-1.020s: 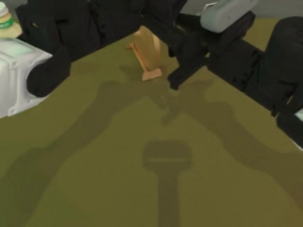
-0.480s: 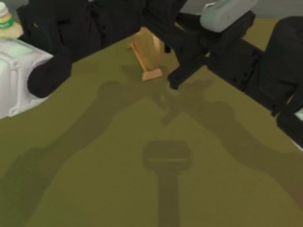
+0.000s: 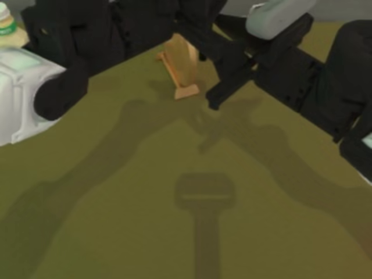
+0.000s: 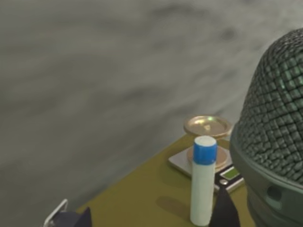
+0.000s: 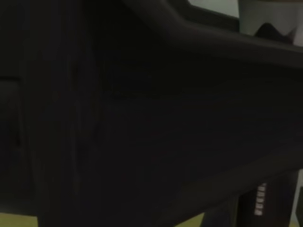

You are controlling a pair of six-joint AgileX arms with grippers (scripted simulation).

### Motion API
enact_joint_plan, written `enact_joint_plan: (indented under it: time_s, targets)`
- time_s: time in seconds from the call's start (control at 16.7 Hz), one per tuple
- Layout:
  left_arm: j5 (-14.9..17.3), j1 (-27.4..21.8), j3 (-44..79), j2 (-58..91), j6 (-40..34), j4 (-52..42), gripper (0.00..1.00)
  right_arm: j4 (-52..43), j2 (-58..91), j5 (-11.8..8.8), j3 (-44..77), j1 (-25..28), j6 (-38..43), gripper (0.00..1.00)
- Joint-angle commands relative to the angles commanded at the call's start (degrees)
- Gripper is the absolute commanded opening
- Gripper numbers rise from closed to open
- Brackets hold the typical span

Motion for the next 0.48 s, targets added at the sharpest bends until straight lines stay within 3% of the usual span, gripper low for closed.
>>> enact_joint_plan:
  time_s: [0.36,0.48]
  targets:
    - [0.0,0.0,0.0,0.0,0.0,0.0,0.0,0.0,0.0,0.0,0.0,0.0,0.0,0.98]
    - [0.0,0.0,0.0,0.0,0.0,0.0,0.0,0.0,0.0,0.0,0.0,0.0,0.0,1.0]
